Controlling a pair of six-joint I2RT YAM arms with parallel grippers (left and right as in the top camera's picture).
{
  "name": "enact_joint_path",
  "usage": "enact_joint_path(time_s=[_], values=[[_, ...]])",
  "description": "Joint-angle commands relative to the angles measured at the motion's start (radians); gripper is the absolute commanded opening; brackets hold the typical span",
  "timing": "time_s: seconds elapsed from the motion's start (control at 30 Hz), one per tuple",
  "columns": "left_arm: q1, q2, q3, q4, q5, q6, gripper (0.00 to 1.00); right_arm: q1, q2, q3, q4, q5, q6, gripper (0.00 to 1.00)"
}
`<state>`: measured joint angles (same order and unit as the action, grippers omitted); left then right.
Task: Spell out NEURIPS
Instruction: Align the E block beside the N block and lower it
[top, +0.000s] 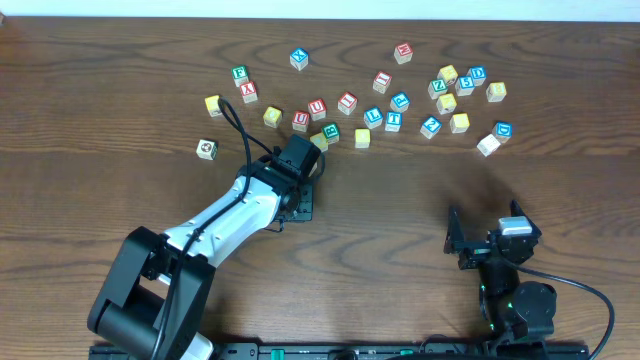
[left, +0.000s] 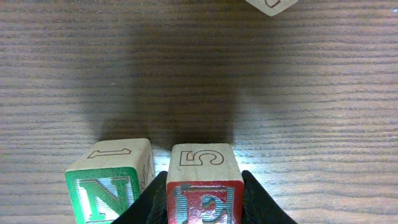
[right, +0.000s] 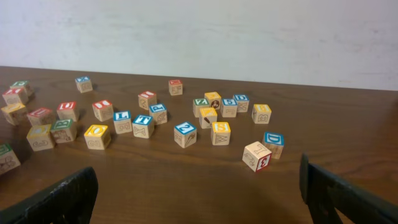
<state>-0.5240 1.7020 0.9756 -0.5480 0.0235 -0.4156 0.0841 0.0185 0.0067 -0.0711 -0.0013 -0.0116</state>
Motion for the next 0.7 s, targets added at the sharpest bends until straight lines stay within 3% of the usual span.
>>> enact_joint_path(time_s=[0.0, 0.67], values=[[-0.001, 0.006, -0.01, 0.0, -0.017, -0.009, 0.08, -0.005, -0.004, -0.001, -0.004, -0.002, 0.007, 0.99], [-0.001, 0.026, -0.01, 0.004, -0.017, -0.009, 0.08, -0.005, -0.004, -0.001, -0.004, -0.002, 0.007, 0.99]])
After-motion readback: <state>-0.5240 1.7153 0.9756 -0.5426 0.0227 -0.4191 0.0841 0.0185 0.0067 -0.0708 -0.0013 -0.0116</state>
